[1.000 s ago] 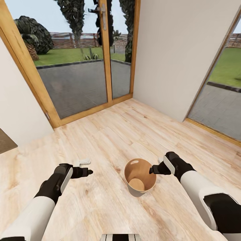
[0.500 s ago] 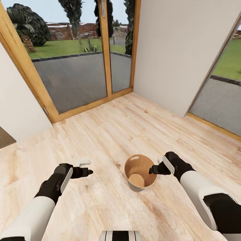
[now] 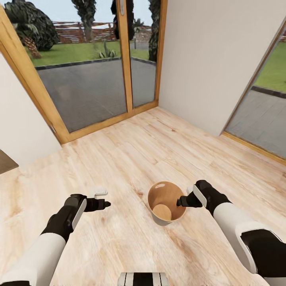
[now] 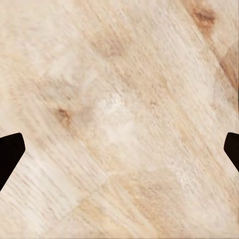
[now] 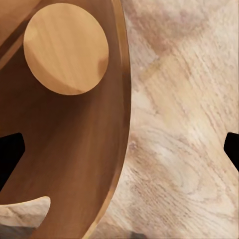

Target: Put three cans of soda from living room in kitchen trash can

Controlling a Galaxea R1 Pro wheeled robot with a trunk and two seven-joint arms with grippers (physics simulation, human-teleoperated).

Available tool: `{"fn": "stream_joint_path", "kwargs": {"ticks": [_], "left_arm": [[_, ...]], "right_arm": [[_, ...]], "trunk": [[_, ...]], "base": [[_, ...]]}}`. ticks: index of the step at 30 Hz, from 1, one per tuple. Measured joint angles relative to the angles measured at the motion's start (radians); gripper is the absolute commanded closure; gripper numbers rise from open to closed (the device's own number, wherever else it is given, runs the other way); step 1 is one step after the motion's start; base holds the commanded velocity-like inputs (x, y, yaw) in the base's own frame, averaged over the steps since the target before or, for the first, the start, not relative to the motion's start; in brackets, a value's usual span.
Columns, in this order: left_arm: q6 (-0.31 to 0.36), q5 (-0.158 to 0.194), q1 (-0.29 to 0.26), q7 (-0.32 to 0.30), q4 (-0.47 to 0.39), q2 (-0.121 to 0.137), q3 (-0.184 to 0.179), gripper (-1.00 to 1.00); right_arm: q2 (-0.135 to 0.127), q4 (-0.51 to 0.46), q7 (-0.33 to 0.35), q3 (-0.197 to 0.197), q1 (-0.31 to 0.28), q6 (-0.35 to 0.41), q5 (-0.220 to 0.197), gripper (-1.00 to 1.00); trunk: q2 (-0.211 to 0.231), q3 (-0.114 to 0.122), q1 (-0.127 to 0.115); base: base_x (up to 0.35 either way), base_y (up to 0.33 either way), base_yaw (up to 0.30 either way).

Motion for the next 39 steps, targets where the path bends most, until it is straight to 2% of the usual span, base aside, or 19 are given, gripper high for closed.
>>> {"fn": "stream_joint_path", "kwargs": {"ticks": [3, 28, 29, 33, 34, 36, 39], "left_arm": [[0.0, 0.0, 0.0, 0.0, 0.0, -0.001, 0.0, -1.0], [0.0, 0.0, 0.0, 0.0, 0.0, -0.003, 0.0, -1.0], [0.0, 0.0, 0.0, 0.0, 0.0, -0.003, 0.0, -1.0], [0.0, 0.0, 0.0, 0.0, 0.0, -0.003, 0.0, -1.0], [0.0, 0.0, 0.0, 0.0, 0.0, -0.003, 0.0, -1.0], [0.0, 0.0, 0.0, 0.0, -0.001, -0.003, 0.0, -1.0], [0.0, 0.0, 0.0, 0.0, -0.001, -0.003, 0.0, -1.0]], "right_arm": [[0.0, 0.0, 0.0, 0.0, 0.0, 0.0, 0.0, -1.0], [-0.001, 0.0, 0.002, 0.0, 0.0, 0.0, -0.001, -1.0], [-0.001, 0.0, 0.002, 0.0, 0.0, 0.0, -0.001, 1.0], [-0.002, 0.0, 0.003, 0.001, 0.0, 0.0, -0.001, 1.0], [-0.001, 0.0, 0.006, -0.002, 0.0, 0.0, -0.024, 1.0], [-0.001, -0.001, 0.004, -0.003, -0.001, 0.0, -0.003, 1.0], [-0.001, -0.001, 0.003, -0.003, -0.001, 0.0, -0.001, 1.0]], "trunk": [[-0.001, -0.012, 0.001], [-0.001, -0.012, 0.001], [-0.001, -0.012, 0.001], [-0.001, -0.012, 0.001], [-0.001, -0.012, 0.001], [-0.001, -0.012, 0.001], [-0.001, -0.012, 0.001]], "base": [[0.0, 0.0, 0.0], [0.0, 0.0, 0.0], [0.0, 0.0, 0.0], [0.0, 0.0, 0.0], [0.0, 0.0, 0.0], [0.0, 0.0, 0.0], [0.0, 0.0, 0.0]]}}
